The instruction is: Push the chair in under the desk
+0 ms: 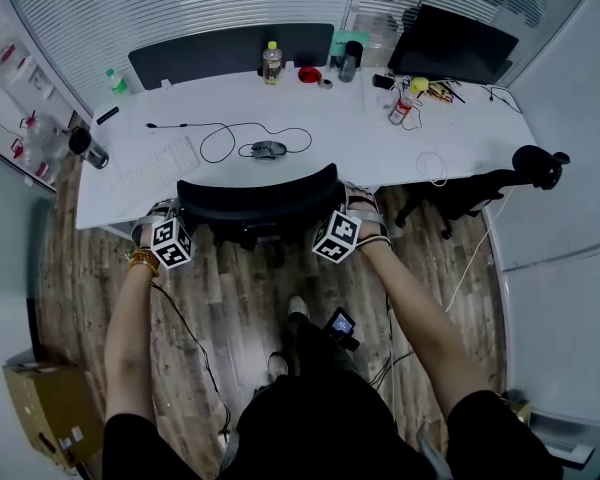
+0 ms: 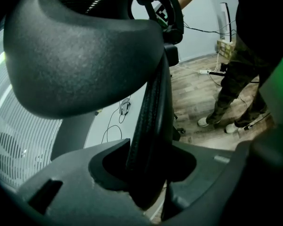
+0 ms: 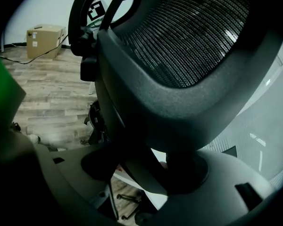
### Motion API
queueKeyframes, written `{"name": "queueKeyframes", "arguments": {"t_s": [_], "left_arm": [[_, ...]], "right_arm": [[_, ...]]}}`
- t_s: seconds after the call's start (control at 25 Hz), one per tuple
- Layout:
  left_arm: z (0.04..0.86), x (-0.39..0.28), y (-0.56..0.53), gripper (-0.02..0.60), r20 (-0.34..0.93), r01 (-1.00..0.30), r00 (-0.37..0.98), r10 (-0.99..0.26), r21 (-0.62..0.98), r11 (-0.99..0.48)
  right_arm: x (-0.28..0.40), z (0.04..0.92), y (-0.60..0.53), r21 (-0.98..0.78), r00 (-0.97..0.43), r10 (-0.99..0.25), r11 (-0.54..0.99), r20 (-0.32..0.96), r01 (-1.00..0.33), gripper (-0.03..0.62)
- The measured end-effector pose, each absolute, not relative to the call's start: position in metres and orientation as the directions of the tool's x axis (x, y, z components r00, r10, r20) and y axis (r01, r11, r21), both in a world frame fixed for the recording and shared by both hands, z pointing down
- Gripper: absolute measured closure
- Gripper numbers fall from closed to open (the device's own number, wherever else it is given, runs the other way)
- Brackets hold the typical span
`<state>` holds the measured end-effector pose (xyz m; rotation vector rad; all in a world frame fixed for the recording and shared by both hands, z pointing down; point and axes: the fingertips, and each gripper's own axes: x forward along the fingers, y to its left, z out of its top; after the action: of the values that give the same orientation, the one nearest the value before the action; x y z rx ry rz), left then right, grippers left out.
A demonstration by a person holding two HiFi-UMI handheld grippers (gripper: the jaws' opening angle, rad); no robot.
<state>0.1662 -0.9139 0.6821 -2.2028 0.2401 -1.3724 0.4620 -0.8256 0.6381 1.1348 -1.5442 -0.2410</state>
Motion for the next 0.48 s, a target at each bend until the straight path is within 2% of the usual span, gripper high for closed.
{"name": "queueKeyframes", "arguments": {"t_s": [0.12, 0.24, 0.36, 0.48], "left_arm": [[0.681, 0.167, -0.916, 0.383, 0.748, 0.057, 0.487, -0.451, -0.543, -0.838], [0.671, 0.166, -0.913, 0.312, 0.707, -0.025, 0.513, -0.486, -0.554, -0.832], [0.652, 0.158, -0.908, 0.290, 0.673, -0.088, 0.536, -0.510, -0.556, -0.826], [0.626, 0.153, -0.888, 0.314, 0.607, -0.166, 0.588, -0.535, -0.556, -0.814]], "right_arm": [[0.460, 0.638, -0.824, 0.673, 0.079, -0.756, 0.523, 0.649, -0.523, 0.296], [0.458, 0.633, -0.817, 0.656, 0.047, -0.749, 0.545, 0.661, -0.522, 0.299], [0.459, 0.613, -0.803, 0.691, 0.079, -0.783, 0.491, 0.617, -0.531, 0.317], [0.449, 0.599, -0.783, 0.636, 0.045, -0.817, 0.411, 0.575, -0.653, 0.342]]}}
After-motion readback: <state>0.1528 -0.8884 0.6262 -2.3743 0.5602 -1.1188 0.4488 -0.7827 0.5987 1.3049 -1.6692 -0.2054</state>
